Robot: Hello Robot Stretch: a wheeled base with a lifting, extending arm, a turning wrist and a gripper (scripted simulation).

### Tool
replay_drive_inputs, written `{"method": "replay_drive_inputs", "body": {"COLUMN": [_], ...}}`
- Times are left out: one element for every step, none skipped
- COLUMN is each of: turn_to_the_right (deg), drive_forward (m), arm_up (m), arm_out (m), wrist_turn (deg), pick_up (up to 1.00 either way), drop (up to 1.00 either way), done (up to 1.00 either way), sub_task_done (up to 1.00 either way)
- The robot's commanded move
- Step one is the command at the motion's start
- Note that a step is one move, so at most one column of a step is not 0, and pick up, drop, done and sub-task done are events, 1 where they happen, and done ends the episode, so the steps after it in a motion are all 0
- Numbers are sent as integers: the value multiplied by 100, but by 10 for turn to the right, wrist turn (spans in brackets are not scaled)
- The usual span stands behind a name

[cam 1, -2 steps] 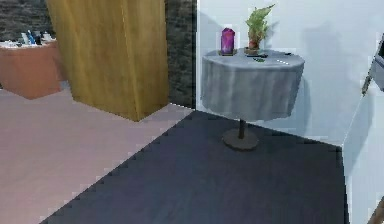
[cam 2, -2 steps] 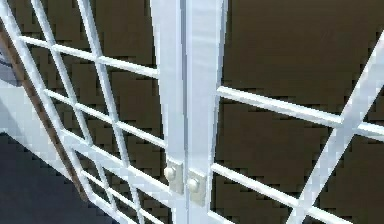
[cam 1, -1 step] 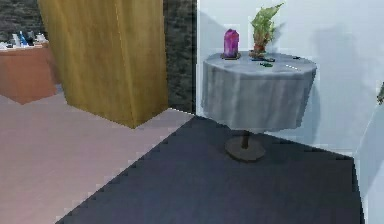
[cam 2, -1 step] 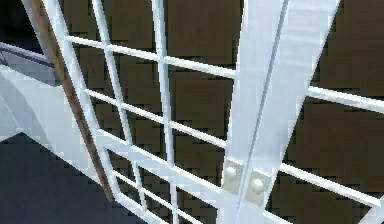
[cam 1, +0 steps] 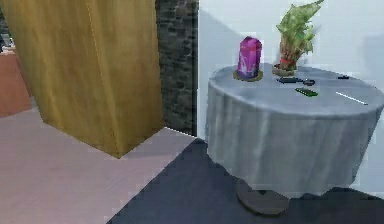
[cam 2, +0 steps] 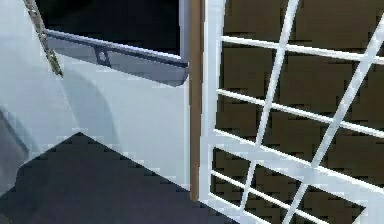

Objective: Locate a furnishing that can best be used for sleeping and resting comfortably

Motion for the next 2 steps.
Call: {"method": "replay_drive_inputs", "body": {"turn_to_the_right": [-240,-30], "drive_forward": [0,0], "arm_up": [0,0], "arm_out": [0,0], "wrist_turn": [0,0], "pick_up": [0,0], "drop": [0,0], "done": [0,0], "sub_task_done": [0,0]}}
